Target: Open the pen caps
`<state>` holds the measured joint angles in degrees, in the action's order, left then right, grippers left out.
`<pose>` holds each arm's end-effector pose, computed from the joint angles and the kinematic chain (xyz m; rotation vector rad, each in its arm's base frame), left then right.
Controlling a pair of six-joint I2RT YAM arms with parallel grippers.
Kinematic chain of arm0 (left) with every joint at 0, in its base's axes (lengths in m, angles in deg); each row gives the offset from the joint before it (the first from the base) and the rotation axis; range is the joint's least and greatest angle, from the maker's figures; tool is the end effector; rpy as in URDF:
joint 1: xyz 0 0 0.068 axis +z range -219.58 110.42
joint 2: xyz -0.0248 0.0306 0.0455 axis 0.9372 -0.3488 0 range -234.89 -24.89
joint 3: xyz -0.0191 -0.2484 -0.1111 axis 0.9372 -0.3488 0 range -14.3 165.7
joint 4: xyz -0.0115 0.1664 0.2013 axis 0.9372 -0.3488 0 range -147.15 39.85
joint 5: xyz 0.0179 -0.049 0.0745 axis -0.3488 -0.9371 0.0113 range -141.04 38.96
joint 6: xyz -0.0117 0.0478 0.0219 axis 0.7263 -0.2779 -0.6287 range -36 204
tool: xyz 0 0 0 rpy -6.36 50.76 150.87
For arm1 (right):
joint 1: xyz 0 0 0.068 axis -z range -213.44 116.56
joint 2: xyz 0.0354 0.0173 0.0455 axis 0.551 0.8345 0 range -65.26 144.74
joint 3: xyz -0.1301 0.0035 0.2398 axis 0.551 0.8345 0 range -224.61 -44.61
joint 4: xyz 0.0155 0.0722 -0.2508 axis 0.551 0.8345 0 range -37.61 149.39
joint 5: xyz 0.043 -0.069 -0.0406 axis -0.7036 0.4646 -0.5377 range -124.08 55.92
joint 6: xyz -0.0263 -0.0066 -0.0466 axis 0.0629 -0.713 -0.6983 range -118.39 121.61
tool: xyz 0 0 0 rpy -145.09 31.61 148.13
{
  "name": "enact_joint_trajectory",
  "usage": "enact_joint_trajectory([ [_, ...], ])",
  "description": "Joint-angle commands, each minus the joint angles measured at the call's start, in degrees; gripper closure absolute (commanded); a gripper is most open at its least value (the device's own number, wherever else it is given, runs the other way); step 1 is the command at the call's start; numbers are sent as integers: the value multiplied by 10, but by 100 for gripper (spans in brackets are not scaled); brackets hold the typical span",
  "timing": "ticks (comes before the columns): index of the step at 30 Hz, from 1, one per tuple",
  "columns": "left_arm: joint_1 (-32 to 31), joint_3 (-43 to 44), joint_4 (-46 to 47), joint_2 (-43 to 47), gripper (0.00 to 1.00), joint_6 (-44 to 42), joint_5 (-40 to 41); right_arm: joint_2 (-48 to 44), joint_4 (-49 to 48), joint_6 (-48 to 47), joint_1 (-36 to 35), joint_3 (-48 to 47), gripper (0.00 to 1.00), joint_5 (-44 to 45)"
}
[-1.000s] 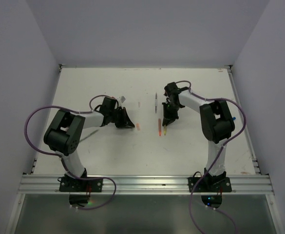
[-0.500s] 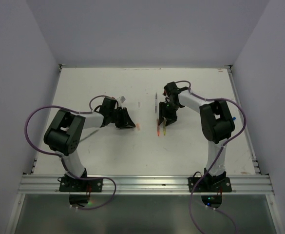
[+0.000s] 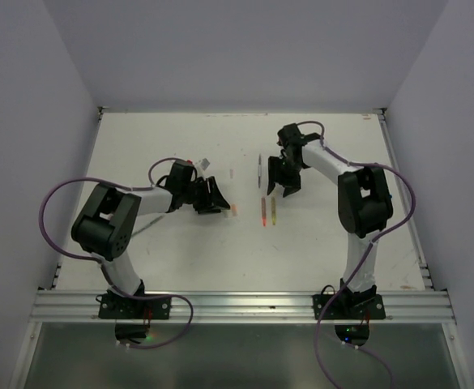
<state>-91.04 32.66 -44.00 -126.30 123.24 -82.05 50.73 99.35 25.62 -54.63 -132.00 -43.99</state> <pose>0.3033 -0.1388 0.1299 -0.1285 2.5697 -1.1051 0.3770 0.1528 0.1806 0.0400 2.9514 0.3801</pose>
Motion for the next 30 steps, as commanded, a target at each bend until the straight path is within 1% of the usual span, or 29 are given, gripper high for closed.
enact_joint_trajectory([
  [1,-1,-15,-36,15,47,-29,45,-54,44,-9,43,-57,11,62],
  [2,0,-14,-46,20,46,-32,48,-56,50,-8,68,-72,1,78],
  [6,-1,-14,-61,56,41,-53,63,-46,71,-18,124,-106,1,182],
  [7,-1,-13,-61,61,41,-57,69,-38,68,-19,134,-109,1,231],
  [8,-1,-14,-80,68,40,-59,72,-34,65,-27,151,-113,2,248],
  [10,0,-13,-83,86,39,-69,78,-22,51,-40,165,-115,5,277],
  [11,-1,-13,-90,90,39,-72,80,-9,51,-48,177,-122,9,295],
  [14,-1,-10,-99,108,38,-86,86,8,33,-58,206,-125,19,293],
  [16,0,-12,-103,118,38,-93,87,14,19,-61,228,-124,22,288],
  [21,0,-14,-110,129,38,-102,87,31,-32,-109,236,-101,35,244],
  [22,0,-15,-110,129,38,-102,86,37,-32,-112,235,-101,41,243],
  [27,1,-14,-112,125,38,-102,80,66,-50,-132,238,-104,45,225],
  [28,2,-13,-112,125,38,-102,80,71,-51,-135,238,-108,48,225],
  [30,2,-13,-113,125,38,-101,80,80,-48,-138,242,-110,50,224],
])
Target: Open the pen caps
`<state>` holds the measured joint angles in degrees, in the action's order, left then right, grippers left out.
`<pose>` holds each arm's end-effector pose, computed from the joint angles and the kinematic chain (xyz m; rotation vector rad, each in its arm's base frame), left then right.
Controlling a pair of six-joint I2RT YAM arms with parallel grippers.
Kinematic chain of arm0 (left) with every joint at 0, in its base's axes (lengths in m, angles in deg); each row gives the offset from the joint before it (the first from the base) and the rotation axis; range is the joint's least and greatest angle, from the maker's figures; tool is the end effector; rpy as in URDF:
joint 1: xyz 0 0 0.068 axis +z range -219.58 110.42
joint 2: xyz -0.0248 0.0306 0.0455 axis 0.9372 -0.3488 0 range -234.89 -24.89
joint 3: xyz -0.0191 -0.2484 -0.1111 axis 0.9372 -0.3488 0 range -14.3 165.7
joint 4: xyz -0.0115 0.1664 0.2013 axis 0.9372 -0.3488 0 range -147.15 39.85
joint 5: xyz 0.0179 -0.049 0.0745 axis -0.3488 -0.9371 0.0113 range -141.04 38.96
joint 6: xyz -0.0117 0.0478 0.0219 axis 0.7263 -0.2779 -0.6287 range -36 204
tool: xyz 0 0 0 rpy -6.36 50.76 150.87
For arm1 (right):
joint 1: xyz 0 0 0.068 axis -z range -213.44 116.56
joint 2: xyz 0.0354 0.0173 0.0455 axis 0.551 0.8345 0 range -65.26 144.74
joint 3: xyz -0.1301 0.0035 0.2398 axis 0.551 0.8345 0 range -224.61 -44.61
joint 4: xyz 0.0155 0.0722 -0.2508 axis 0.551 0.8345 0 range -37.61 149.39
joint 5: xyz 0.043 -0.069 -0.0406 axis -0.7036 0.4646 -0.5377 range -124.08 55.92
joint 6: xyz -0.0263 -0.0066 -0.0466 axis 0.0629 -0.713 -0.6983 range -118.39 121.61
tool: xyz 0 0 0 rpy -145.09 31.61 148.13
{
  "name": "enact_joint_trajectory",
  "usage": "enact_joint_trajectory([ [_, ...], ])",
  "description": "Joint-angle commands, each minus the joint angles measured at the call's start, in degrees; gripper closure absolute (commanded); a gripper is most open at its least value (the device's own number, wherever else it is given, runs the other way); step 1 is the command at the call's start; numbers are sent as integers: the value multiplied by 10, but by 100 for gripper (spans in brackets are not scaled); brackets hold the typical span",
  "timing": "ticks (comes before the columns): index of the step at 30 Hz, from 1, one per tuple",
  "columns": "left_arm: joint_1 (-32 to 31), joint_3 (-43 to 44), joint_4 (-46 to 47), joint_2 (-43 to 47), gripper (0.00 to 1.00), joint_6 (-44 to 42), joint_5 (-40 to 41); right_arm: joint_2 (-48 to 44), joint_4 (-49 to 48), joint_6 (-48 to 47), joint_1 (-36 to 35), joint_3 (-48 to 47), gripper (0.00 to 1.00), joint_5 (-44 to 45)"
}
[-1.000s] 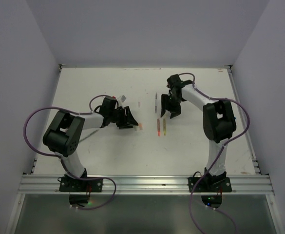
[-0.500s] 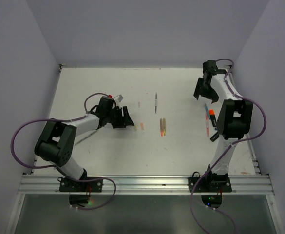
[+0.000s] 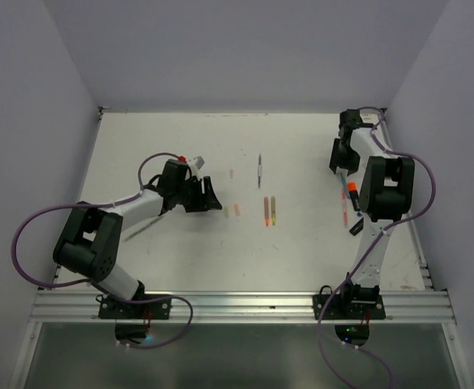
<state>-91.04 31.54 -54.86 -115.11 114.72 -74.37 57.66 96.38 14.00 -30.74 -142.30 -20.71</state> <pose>0.2816 -0.1257 0.1685 -0.0102 2.5396 -0.8850 0.4483 -0.0293 0.1835 0.4193 2.7168 -0.2783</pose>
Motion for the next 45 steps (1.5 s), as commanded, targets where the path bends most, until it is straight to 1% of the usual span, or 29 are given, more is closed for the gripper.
enact_joint_trajectory([
  [1,2,0,-7,14,38,-15,4,15,-19,-24,6,-7,52,-15],
  [5,3,1,-12,21,38,-15,7,29,-29,-36,13,-4,57,-28],
  [11,4,2,-21,27,38,-15,9,51,-36,-54,15,-14,62,-38],
  [12,4,2,-21,28,38,-15,10,52,-36,-54,15,-16,69,-37],
  [13,4,2,-21,29,38,-15,10,54,-34,-54,16,-19,71,-36],
  [15,4,3,-23,30,38,-14,11,57,-29,-55,15,-25,73,-36],
  [16,4,3,-24,31,38,-14,12,56,-29,-55,16,-23,78,-33],
  [17,4,3,-24,31,38,-13,12,54,-30,-56,15,-22,81,-32],
  [23,4,7,-23,34,38,-11,11,40,-40,-51,15,-10,92,-22],
  [28,4,24,-23,31,38,-14,4,25,-37,-42,12,-15,96,2],
  [30,4,29,-23,29,38,-14,0,14,-36,-40,6,-19,100,12],
  [32,4,38,-27,30,38,-16,-1,0,-31,-34,-3,-26,100,20],
  [36,4,57,-34,37,38,-29,-3,-27,-5,-21,-48,-58,100,35],
  [37,4,64,-33,39,38,-36,-8,-34,6,-10,-71,-72,100,37],
  [38,4,67,-30,39,38,-39,-13,-40,15,-1,-82,-79,100,30],
  [40,4,69,-3,47,37,-44,-44,-60,38,31,-120,-100,100,-20],
  [42,4,74,28,49,36,-44,-68,-87,50,59,-144,-97,100,-67],
  [43,4,78,36,47,35,-42,-92,-98,48,96,-163,-81,100,-119],
  [45,4,82,78,38,32,-29,-117,-121,14,128,-182,-52,100,-186],
])
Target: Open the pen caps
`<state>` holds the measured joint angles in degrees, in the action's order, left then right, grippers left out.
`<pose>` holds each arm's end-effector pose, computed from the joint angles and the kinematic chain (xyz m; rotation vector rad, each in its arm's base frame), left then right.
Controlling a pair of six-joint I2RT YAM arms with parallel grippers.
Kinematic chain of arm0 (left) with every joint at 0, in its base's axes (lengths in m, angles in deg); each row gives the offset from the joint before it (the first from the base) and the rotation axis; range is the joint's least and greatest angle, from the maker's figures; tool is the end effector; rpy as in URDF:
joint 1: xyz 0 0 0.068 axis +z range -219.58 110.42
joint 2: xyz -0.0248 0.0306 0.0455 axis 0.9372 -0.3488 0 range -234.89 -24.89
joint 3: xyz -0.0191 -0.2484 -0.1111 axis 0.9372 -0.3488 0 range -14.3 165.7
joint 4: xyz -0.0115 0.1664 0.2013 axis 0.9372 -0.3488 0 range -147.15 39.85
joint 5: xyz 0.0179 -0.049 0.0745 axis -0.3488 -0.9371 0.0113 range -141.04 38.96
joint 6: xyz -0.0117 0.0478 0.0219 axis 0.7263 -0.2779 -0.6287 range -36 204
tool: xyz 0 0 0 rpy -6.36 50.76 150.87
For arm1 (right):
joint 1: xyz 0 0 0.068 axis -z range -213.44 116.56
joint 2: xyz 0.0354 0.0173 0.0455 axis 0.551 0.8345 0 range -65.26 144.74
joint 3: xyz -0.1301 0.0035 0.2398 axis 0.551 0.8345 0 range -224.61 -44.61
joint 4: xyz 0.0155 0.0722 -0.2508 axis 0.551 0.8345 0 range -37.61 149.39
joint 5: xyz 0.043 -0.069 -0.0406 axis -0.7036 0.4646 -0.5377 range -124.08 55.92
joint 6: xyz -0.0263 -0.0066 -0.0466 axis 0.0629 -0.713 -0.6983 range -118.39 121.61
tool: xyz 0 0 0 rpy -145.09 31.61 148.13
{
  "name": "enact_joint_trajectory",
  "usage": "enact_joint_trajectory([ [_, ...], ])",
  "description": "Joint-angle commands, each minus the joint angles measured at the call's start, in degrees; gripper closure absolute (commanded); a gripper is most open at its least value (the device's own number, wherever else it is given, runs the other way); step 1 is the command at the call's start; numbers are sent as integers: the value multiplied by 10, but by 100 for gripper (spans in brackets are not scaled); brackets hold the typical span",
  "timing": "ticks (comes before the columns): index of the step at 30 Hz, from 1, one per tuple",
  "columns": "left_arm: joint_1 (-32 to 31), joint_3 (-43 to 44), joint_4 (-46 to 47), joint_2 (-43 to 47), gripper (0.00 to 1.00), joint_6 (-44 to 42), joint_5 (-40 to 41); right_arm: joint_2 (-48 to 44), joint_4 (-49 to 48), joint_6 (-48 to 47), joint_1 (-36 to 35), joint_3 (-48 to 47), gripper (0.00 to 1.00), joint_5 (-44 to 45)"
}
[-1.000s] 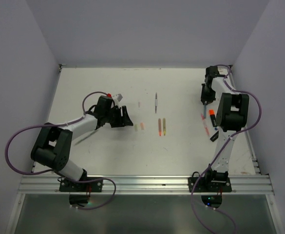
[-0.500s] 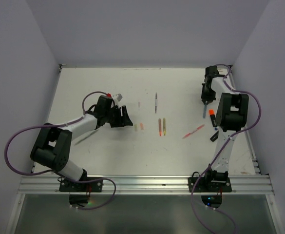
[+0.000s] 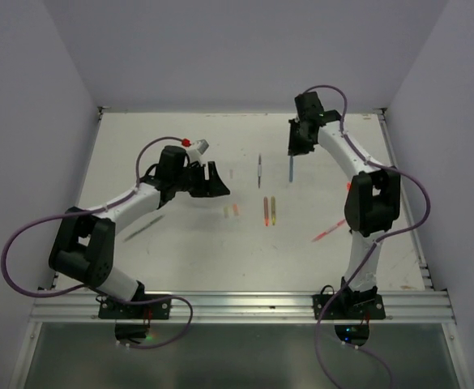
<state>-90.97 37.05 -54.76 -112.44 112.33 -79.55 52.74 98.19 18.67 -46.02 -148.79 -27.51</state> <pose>0.2933 -0.1330 0.2122 0.1316 2.3848 -1.0035 0.4415 0.0944 0.2521 0.1420 2.5968 0.0364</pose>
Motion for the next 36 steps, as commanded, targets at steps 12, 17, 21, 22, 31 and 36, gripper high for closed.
enact_joint_trajectory([
  [12,3,17,237,-40,28,119,-179,-136,-190,264,-165,160,100,-277],
  [17,-4,18,246,-54,28,129,-198,-140,-213,289,-175,166,100,-272],
  [21,-10,11,242,-59,29,130,-209,-141,-215,291,-175,164,100,-263],
  [22,-15,9,240,-58,30,129,-210,-142,-216,292,-175,164,100,-258],
  [31,-27,-13,232,-55,67,126,-226,-145,-222,292,-175,160,100,-251],
  [36,-27,-37,329,-56,100,165,-290,-166,-276,294,-161,189,100,-281],
])
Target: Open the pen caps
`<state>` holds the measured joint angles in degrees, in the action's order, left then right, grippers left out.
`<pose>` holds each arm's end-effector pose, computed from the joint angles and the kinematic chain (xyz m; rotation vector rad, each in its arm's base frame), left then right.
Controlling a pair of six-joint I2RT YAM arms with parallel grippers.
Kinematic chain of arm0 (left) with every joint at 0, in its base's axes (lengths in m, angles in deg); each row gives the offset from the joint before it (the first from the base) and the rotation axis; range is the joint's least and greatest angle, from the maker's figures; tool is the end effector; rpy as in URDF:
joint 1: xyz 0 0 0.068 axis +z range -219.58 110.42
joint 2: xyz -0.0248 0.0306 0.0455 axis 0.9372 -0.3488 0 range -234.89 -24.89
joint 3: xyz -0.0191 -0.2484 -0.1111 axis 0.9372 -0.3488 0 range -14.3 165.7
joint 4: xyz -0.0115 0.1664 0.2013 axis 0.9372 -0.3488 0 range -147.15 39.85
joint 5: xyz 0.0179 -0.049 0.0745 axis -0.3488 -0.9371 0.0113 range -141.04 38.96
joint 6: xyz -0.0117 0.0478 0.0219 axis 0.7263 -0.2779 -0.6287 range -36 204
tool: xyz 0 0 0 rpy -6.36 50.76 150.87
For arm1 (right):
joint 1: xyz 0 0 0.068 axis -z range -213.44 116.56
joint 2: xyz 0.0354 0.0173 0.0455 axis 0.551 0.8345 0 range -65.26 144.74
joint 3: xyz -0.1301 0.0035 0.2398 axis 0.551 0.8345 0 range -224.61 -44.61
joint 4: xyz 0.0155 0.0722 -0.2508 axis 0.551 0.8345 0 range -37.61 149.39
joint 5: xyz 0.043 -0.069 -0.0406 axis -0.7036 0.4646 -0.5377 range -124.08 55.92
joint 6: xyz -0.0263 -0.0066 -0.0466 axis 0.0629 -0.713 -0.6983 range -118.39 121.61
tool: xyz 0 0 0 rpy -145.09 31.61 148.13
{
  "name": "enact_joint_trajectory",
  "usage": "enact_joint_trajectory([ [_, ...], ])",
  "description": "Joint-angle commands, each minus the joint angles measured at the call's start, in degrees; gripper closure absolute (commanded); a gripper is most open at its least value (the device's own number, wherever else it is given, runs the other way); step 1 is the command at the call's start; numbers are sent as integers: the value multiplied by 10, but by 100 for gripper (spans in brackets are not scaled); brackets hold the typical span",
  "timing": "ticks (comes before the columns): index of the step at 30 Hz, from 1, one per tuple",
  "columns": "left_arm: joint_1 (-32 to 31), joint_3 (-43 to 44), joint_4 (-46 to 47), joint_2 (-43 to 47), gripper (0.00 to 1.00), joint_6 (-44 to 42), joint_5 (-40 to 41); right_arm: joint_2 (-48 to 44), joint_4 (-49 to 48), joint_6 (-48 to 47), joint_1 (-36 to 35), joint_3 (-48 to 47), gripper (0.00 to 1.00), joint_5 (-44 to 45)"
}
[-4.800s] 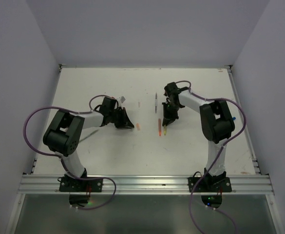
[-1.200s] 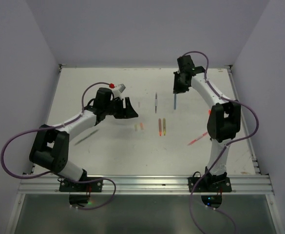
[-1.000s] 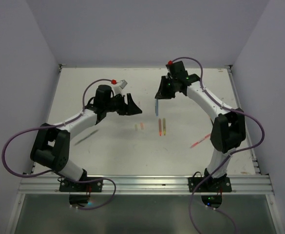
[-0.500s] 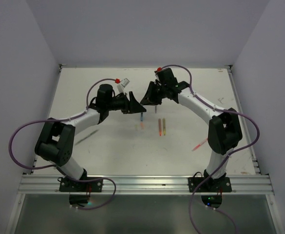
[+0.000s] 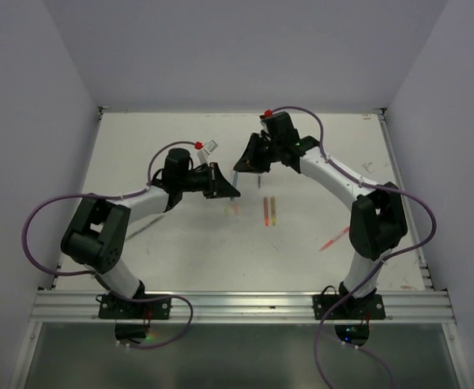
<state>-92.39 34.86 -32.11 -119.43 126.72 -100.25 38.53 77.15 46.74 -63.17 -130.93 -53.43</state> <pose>0.3050 -0.1573 0.1998 0.2201 2.2365 -1.5470 0.3539 0.2157 0.2813 0.1470 2.4909 1.0067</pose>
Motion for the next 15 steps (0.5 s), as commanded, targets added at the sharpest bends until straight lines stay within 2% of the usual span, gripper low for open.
enact_joint_trajectory([
  [1,-12,-26,135,19,100,37,-91,-26,-86,19,14,27,100,-37],
  [2,-11,-53,173,29,100,77,-98,-29,-149,22,18,39,100,-55],
  [3,-12,-64,246,33,100,99,-115,-32,-187,25,25,50,100,-104],
  [4,-12,-73,276,35,100,118,-123,-32,-215,39,28,68,100,-125],
  [5,-12,-87,306,37,100,151,-131,-30,-307,57,32,82,100,-159],
  [6,-12,-94,359,38,100,166,-139,-25,-351,79,39,95,100,-182],
  [8,-11,-103,401,43,100,204,-154,-18,-472,147,44,127,100,-224],
  [9,-12,-109,425,42,100,212,-158,-12,-497,166,45,132,100,-231],
  [12,-12,-127,492,42,100,256,-166,-10,-514,175,46,131,100,-222],
  [15,-10,-137,471,49,100,253,-159,-24,-438,141,48,122,100,-165],
])
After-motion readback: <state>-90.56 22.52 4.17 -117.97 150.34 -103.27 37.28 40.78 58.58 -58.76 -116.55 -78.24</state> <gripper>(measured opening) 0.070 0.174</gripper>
